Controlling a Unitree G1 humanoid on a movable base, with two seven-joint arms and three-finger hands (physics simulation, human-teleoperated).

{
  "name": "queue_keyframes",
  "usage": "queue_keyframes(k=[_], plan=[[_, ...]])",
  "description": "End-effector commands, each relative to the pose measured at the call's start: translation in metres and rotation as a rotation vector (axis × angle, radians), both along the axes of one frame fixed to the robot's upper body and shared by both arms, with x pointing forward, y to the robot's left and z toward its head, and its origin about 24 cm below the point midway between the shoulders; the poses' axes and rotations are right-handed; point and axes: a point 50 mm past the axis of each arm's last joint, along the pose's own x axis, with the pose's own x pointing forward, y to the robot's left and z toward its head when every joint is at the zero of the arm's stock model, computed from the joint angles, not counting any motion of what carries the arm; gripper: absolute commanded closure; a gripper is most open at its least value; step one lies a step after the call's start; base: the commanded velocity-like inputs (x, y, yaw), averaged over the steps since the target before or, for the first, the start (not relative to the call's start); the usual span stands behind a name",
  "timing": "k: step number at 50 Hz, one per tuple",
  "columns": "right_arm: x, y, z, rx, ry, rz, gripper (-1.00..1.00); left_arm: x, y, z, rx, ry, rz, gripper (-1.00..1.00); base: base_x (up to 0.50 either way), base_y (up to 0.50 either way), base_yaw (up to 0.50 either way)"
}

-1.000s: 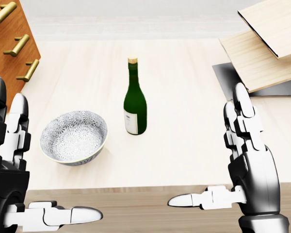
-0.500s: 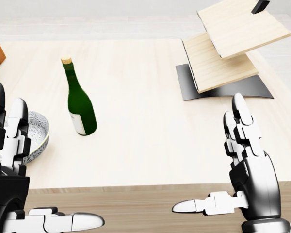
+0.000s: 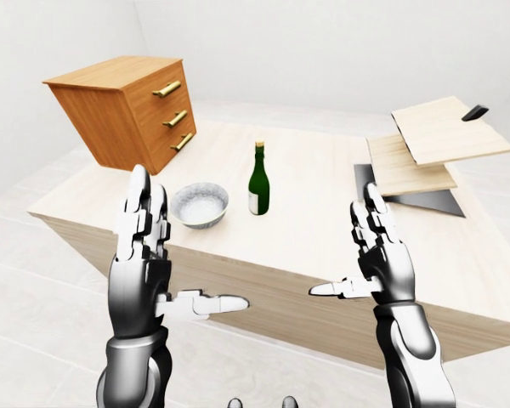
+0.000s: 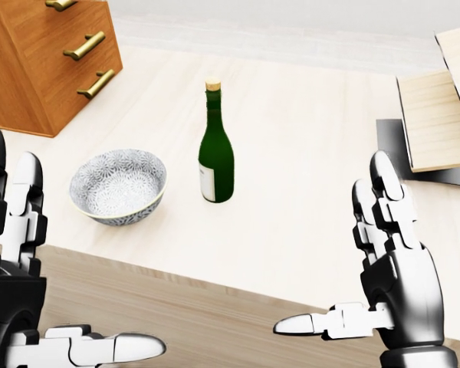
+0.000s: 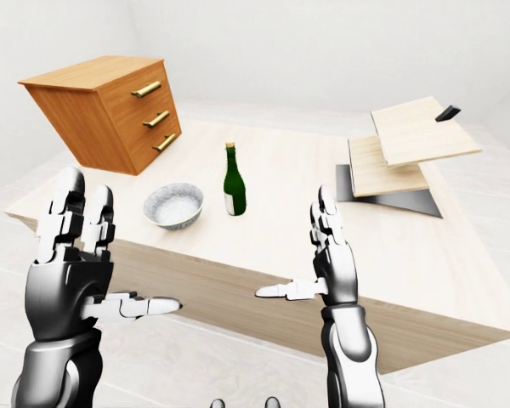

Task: Put the wine bottle on the wine rack.

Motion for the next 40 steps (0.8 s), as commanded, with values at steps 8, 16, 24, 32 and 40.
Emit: queue_keyframes(k=[8, 16, 24, 32, 40], plan=[[-0.001, -0.002, 0.000, 0.018, -0.001, 0.001, -1.00, 0.001, 0.001, -0.008, -0.017, 0.043, 0.001, -1.00, 0.00, 0.00, 0.50], [-0.004, -0.003, 0.007, 0.017, -0.030, -0.019, -1.00, 0.001, 0.002, -0.011, -0.018, 0.056, 0.001, -1.00, 0.00, 0.00, 0.40], [-0.004, -0.002, 0.003, 0.028, -0.012, -0.009, -1.00, -0.001, 0.004, -0.010, -0.014, 0.056, 0.006, -1.00, 0.12, -0.18, 0.00], [-0.004, -0.002, -0.002, 0.029, 0.012, -0.012, -1.00, -0.001, 0.003, -0.013, -0.014, 0.071, 0.004, -1.00, 0.28, -0.42, 0.00], [-0.003, 0.001, -0.001, 0.017, 0.006, -0.011, -1.00, 0.000, 0.003, -0.013, -0.015, 0.072, 0.005, -1.00, 0.02, -0.01, 0.00]])
